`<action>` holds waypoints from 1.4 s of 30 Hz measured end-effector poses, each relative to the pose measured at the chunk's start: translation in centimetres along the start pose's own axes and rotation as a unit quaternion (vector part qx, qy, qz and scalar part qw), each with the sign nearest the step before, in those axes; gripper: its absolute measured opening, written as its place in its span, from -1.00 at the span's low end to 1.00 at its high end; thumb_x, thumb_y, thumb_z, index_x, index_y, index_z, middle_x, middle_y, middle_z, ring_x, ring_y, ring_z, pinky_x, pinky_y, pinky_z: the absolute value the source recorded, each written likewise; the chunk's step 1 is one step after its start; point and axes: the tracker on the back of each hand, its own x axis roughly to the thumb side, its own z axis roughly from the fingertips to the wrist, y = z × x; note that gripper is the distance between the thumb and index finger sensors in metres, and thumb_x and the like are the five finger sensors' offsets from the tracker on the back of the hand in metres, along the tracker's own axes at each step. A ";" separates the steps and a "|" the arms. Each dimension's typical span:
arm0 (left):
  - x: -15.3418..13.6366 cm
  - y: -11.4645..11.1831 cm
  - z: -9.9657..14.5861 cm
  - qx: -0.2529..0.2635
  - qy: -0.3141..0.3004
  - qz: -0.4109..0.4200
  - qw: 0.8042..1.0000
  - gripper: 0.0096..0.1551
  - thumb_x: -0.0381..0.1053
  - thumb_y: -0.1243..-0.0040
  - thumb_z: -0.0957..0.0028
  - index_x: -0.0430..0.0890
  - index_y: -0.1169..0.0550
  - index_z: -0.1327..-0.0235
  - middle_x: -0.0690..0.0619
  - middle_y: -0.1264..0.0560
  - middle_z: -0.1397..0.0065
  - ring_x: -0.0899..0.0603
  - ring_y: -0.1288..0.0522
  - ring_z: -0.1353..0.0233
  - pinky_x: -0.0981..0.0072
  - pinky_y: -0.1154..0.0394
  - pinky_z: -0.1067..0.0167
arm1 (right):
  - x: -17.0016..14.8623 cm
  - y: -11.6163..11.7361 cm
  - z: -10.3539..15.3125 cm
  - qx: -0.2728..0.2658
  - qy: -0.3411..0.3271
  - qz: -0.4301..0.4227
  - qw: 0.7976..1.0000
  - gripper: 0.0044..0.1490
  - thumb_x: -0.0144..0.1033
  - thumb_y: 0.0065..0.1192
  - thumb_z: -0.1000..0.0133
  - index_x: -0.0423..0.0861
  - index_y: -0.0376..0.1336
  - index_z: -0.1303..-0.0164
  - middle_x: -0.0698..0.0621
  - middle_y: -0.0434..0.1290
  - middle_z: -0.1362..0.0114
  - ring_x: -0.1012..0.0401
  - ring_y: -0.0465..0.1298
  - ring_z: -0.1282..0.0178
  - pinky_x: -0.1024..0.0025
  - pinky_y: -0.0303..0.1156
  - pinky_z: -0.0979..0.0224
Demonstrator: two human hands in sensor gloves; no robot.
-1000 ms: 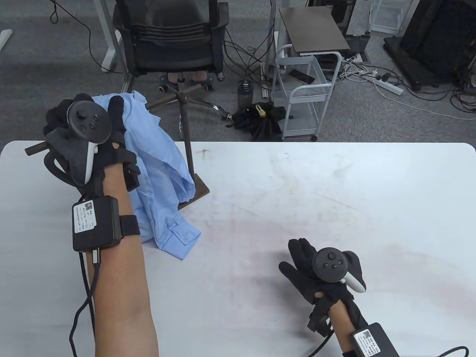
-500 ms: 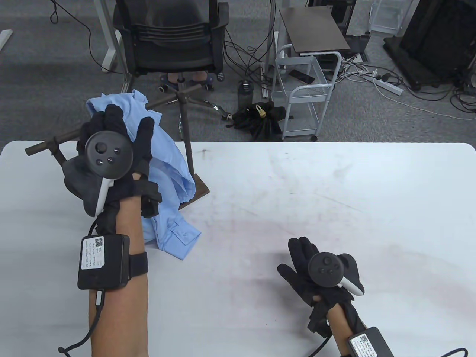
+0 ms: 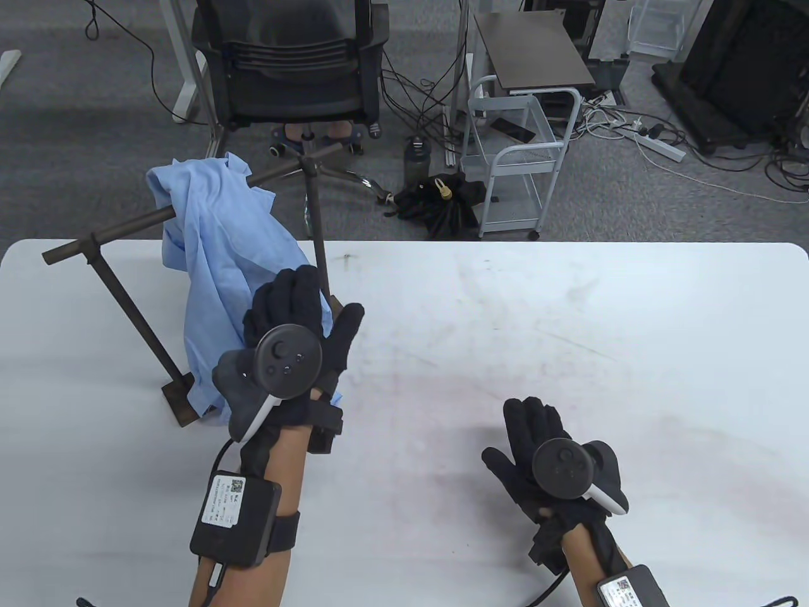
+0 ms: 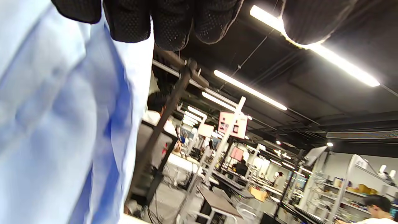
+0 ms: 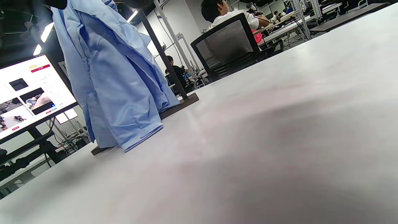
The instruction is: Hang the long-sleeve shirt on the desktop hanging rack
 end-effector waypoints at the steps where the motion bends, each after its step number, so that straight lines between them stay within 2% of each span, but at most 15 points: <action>1: 0.0 -1.0 0.4 -0.006 -0.007 -0.001 1.000 -0.03 0.43 -0.04 -0.29 -0.18 -0.19 -0.73 -0.32 -0.17 -0.79 -0.62 -0.19 -0.66 -0.56 -0.15 -0.43 | 0.0 0.0 0.0 0.000 0.000 0.002 1.000 0.07 -0.04 -0.14 -0.39 -0.54 -0.41 -0.64 -0.80 -0.39 -0.57 -0.80 -0.30 -0.41 -0.81 -0.18 -0.25; 4: -0.1 -3.2 1.8 -0.006 -0.034 -0.036 0.999 -0.04 0.42 -0.04 -0.29 -0.17 -0.21 -0.72 -0.30 -0.20 -0.78 -0.60 -0.23 -0.65 -0.55 -0.19 -0.42 | 0.0 -0.2 0.2 -0.008 -0.005 0.008 1.000 0.08 -0.04 -0.15 -0.38 -0.53 -0.42 -0.64 -0.80 -0.39 -0.57 -0.80 -0.30 -0.42 -0.81 -0.18 -0.25; 12: -0.5 -9.1 5.0 -0.066 -0.076 -0.011 0.995 -0.06 0.41 -0.03 -0.29 -0.17 -0.21 -0.71 -0.30 -0.20 -0.78 -0.58 -0.24 -0.65 -0.54 -0.19 -0.42 | 0.3 -0.8 0.5 -0.040 -0.011 0.021 0.999 0.08 0.00 -0.19 -0.37 -0.52 -0.43 -0.64 -0.80 -0.36 -0.58 -0.79 -0.27 -0.44 -0.80 -0.15 -0.26; 16: -0.9 -11.9 6.1 -0.096 -0.091 0.009 0.991 -0.06 0.40 -0.03 -0.29 -0.17 -0.21 -0.71 -0.29 -0.20 -0.78 -0.58 -0.24 -0.65 -0.54 -0.19 -0.42 | 0.3 -0.7 0.5 -0.039 -0.011 0.022 0.999 0.08 0.00 -0.20 -0.37 -0.52 -0.43 -0.64 -0.80 -0.35 -0.58 -0.79 -0.26 -0.44 -0.80 -0.15 -0.26; 20: -1.0 -13.7 6.7 -0.132 -0.104 0.001 0.986 -0.06 0.40 -0.03 -0.28 -0.17 -0.19 -0.71 -0.29 -0.18 -0.78 -0.58 -0.23 -0.65 -0.54 -0.18 -0.42 | 0.3 -0.1 0.3 -0.027 -0.014 0.034 0.999 0.09 0.01 -0.21 -0.37 -0.52 -0.44 -0.63 -0.80 -0.35 -0.58 -0.79 -0.25 -0.44 -0.80 -0.14 -0.27; 24: -0.9 -14.0 7.0 -0.138 -0.125 -0.016 0.982 -0.06 0.39 -0.03 -0.28 -0.16 -0.17 -0.72 -0.28 -0.16 -0.79 -0.57 -0.21 -0.67 -0.54 -0.17 -0.44 | 0.3 0.6 0.0 -0.013 -0.026 0.040 0.999 0.08 0.01 -0.23 -0.37 -0.51 -0.47 -0.62 -0.80 -0.35 -0.57 -0.79 -0.25 -0.44 -0.80 -0.13 -0.27; 29: -1.7 -13.4 7.6 -0.132 -0.127 0.022 0.983 -0.06 0.38 -0.03 -0.28 -0.16 -0.17 -0.71 -0.28 -0.16 -0.79 -0.57 -0.20 -0.67 -0.54 -0.16 -0.43 | 0.3 1.3 -0.2 -0.011 -0.042 0.033 0.999 0.05 0.01 -0.25 -0.36 -0.45 -0.48 -0.62 -0.75 -0.33 -0.61 -0.77 -0.24 -0.45 -0.78 -0.11 -0.27; 35: -1.6 -13.6 8.2 -0.141 -0.137 0.018 0.980 -0.06 0.39 -0.02 -0.28 -0.16 -0.15 -0.72 -0.28 -0.15 -0.79 -0.58 -0.19 -0.67 -0.54 -0.16 -0.44 | 0.2 1.6 0.0 -0.013 -0.042 0.026 0.999 0.05 0.00 -0.25 -0.36 -0.44 -0.48 -0.62 -0.74 -0.32 -0.61 -0.77 -0.22 -0.45 -0.78 -0.10 -0.27; 42: -1.5 -14.1 8.4 -0.138 -0.151 -0.022 0.979 -0.06 0.38 -0.02 -0.27 -0.16 -0.15 -0.72 -0.28 -0.14 -0.79 -0.58 -0.19 -0.67 -0.55 -0.15 -0.44 | 0.4 1.8 0.0 -0.006 -0.040 0.029 0.999 0.05 0.00 -0.24 -0.36 -0.46 -0.48 -0.61 -0.77 -0.33 -0.59 -0.78 -0.22 -0.44 -0.78 -0.10 -0.27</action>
